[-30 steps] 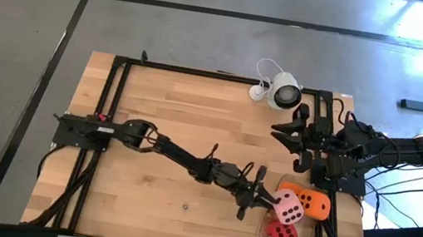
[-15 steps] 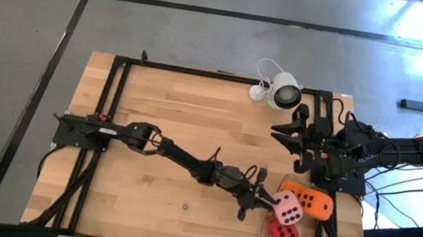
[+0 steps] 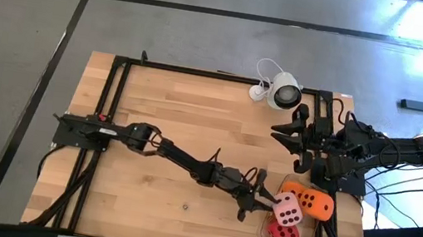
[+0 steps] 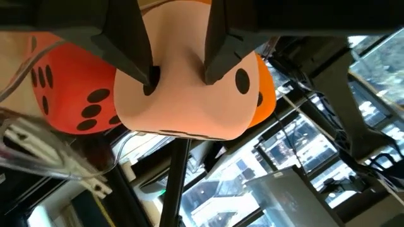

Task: Pick & Place Dice
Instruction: Put the large pink die into the transparent container

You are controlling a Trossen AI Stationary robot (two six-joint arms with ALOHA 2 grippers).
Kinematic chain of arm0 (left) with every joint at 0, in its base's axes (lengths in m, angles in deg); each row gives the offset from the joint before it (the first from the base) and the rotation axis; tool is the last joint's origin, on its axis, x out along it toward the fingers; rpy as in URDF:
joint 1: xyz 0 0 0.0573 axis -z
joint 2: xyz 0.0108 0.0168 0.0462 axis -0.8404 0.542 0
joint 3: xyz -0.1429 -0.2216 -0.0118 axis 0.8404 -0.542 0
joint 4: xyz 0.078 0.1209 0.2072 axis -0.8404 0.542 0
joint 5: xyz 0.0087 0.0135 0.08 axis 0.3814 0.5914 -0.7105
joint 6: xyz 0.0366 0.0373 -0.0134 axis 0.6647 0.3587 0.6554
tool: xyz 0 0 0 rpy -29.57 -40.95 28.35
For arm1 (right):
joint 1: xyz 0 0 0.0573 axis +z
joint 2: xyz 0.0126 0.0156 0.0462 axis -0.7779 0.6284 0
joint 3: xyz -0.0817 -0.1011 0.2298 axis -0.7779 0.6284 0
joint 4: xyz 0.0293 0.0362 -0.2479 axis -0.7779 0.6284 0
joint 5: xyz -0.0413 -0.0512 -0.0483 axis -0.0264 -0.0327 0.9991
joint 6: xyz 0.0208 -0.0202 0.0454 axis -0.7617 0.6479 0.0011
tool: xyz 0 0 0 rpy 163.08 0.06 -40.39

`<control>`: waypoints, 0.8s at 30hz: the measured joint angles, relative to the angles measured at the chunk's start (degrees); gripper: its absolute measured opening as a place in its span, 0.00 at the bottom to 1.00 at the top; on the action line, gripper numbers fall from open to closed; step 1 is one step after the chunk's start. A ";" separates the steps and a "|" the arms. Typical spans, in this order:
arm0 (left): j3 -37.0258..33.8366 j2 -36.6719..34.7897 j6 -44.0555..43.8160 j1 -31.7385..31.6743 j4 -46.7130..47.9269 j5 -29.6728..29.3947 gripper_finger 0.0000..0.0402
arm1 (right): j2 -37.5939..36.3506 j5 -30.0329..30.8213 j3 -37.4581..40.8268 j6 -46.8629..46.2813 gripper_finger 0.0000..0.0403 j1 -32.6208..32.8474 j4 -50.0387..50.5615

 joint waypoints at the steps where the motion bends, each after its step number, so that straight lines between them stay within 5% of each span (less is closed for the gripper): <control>1: 0.00 0.00 0.62 0.28 0.00 -0.89 0.34 | 0.01 0.00 0.00 0.00 0.23 0.00 0.02; 13: -0.11 -0.90 6.47 3.49 -0.24 -8.73 0.35 | -0.01 0.00 0.00 0.00 0.23 0.00 0.13; 24: -0.11 -3.83 20.47 6.86 3.16 -31.89 0.35 | 0.01 0.00 0.04 -1.36 0.23 0.00 2.55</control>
